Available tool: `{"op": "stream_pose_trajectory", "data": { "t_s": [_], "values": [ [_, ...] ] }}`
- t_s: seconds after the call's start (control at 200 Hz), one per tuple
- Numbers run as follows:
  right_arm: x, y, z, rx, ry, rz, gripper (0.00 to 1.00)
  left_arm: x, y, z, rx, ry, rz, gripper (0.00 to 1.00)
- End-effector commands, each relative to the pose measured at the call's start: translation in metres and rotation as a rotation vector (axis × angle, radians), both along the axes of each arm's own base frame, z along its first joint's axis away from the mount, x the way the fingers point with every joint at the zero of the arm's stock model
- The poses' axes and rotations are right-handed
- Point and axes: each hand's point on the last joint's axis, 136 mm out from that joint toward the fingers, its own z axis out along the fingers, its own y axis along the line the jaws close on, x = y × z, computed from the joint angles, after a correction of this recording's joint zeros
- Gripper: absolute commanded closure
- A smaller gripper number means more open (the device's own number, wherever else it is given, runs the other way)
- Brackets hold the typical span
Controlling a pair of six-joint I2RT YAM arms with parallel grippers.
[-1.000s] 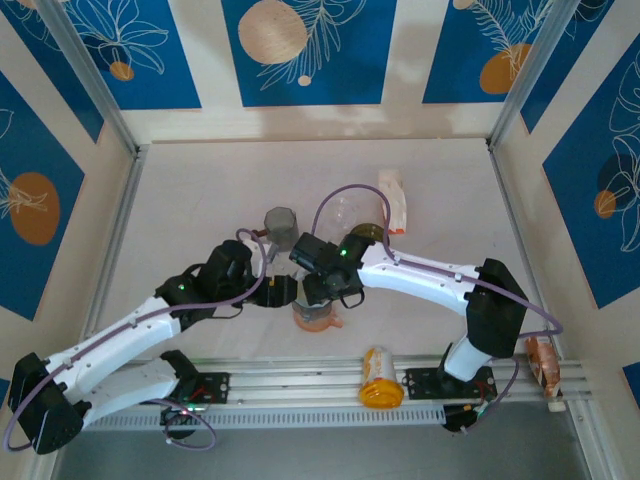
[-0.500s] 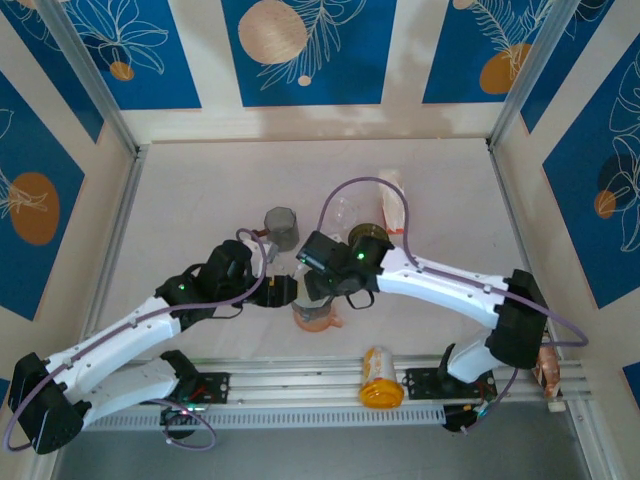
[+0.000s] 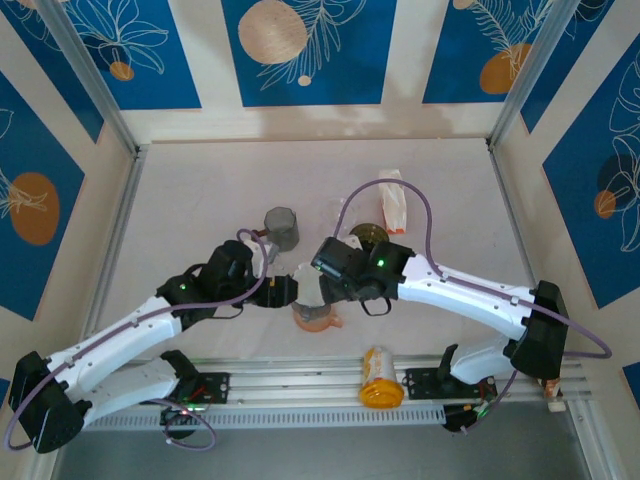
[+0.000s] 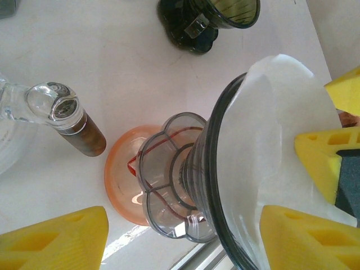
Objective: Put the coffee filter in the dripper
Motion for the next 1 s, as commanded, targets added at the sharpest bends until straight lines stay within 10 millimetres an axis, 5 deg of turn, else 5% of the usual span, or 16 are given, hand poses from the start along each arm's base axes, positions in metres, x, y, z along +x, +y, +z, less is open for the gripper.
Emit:
{"op": "stream_pose_trajectory", "data": {
  "t_s": [0.0, 0.255, 0.485, 0.655, 0.805, 0.995],
  "values": [
    [-0.002, -0.009, 0.0, -0.025, -0.004, -0.03, 0.26, -0.003, 0.0, -0.005, 0.005, 0.016, -0.002, 0.28],
    [0.005, 0.0, 0.037, 0.061, -0.11, -0.01, 0.22, -0.001, 0.001, 0.005, -0.012, -0.004, 0.007, 0.22],
    [0.01, -0.015, 0.07, 0.127, -0.206, -0.038, 0.22, 0.0, 0.003, 0.02, -0.036, -0.028, 0.024, 0.13],
    [0.012, -0.035, 0.075, 0.144, -0.235, -0.097, 0.22, 0.0, 0.005, 0.043, -0.071, -0.065, 0.039, 0.13],
    [0.008, -0.053, 0.065, 0.163, -0.223, -0.156, 0.23, 0.012, 0.032, 0.059, -0.042, -0.145, 0.141, 0.16],
    [0.001, -0.062, 0.052, 0.193, -0.194, -0.182, 0.24, 0.056, 0.07, 0.037, -0.03, -0.051, 0.322, 0.24]
  ]
}}
